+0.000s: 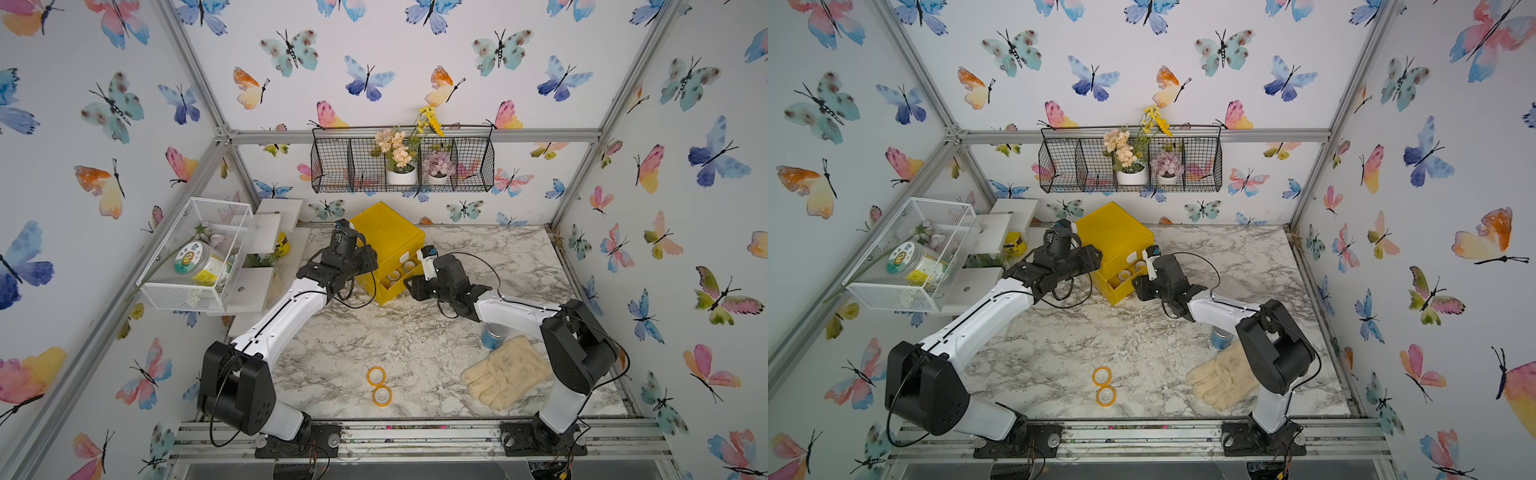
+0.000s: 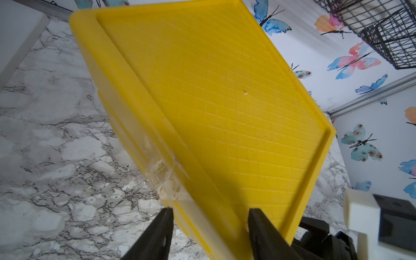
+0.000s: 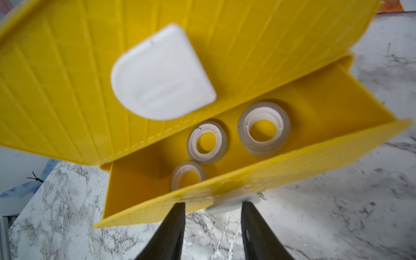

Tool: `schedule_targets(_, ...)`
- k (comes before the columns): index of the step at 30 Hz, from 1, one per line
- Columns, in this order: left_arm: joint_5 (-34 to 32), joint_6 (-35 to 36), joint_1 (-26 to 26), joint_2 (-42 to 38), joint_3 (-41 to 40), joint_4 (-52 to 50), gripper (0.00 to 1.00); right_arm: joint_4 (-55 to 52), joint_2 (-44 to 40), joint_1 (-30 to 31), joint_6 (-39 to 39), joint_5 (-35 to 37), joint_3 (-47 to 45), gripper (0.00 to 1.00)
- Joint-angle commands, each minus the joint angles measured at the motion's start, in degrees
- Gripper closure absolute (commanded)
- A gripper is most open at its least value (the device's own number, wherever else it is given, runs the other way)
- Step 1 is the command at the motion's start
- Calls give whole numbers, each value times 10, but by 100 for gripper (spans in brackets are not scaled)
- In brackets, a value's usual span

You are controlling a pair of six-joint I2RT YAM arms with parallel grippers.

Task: Place the transparent tape into the drawer according to color
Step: Close the drawer in the storage box.

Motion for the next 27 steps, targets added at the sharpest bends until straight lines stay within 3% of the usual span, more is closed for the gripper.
schedule_targets(1,13,14,3,19,-25,-56,43,63,25,-3,14,-18,21,56)
schedule_targets(15,20,18,2,17,-39,-56,44,172,103,-4,73,-51,41,57)
schedule_targets(21,20,20,2,14,-42,-57,41,157,64,-3,90,-38,-2,54)
schedule_targets(27,21,22,2,10,-44,-57,37,129,27,-4,195,-3,-54,54)
